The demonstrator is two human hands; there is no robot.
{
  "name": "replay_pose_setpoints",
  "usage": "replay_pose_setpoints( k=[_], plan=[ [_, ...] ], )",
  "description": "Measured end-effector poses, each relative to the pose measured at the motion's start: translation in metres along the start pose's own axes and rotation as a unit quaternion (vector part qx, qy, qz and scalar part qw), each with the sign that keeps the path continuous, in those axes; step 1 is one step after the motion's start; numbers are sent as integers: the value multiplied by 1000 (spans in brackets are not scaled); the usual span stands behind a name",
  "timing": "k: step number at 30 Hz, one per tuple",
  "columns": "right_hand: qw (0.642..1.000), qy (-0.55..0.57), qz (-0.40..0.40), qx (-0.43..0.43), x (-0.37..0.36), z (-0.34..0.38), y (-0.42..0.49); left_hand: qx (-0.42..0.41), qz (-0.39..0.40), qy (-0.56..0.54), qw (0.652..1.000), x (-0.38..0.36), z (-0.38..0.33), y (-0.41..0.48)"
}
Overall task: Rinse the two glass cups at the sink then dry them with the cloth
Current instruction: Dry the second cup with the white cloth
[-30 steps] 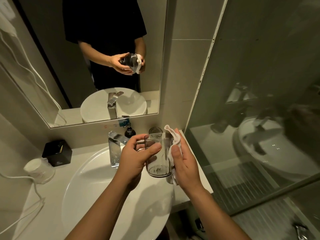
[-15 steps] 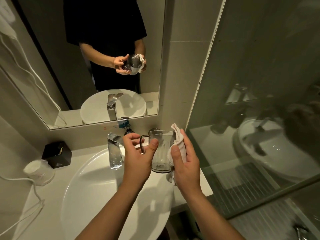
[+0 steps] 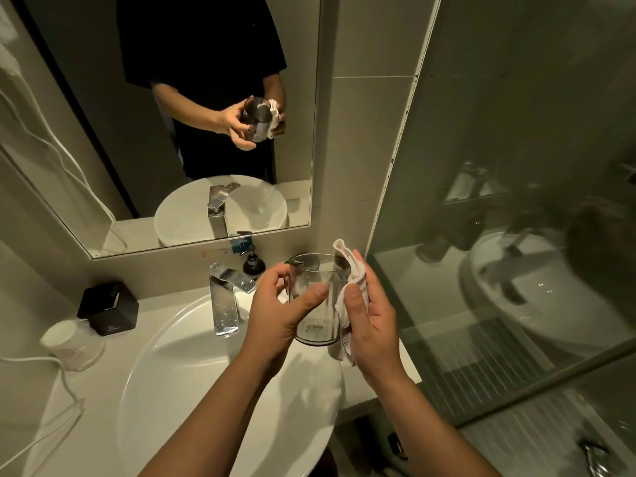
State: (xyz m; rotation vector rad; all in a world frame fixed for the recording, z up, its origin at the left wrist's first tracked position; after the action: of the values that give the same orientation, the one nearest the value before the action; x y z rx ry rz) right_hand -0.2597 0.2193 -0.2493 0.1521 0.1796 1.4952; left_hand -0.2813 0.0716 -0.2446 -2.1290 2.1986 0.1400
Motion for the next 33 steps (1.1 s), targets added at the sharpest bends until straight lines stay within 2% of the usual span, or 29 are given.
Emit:
replay_pose_setpoints(
  k=[2, 5, 11, 17, 25, 33],
  plan=[
    [1000, -2, -8, 7, 0, 2, -1, -8, -11, 59, 998, 2, -4, 3],
    [1000, 0, -14, 19, 1, 4, 1, -11, 27, 77, 997, 1, -8, 8],
    [1000, -18, -12, 11, 2, 2, 4, -16, 0, 32, 999, -2, -5, 0],
    [999, -9, 14, -34, -4, -4, 2, 10, 45, -3, 999, -9, -6, -4],
    [998, -32, 13, -49, 3, -8, 8, 2, 23, 106, 994, 0, -7, 3],
    [994, -89, 21, -58, 3, -13, 14, 26, -1, 82, 996, -3, -5, 4]
  ],
)
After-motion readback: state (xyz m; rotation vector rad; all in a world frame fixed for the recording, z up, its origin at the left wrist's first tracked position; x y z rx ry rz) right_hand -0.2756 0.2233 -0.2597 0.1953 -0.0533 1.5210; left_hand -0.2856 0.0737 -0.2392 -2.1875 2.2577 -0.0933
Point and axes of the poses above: each hand's wrist, its own y-axis towards the middle knuckle, its own x-axis out of the back of the hand, z = x × y, the point moved 2 cm from there along y, towards the middle knuckle, and after that the axes turned 5 degrees about z, right-handed, at the moved point
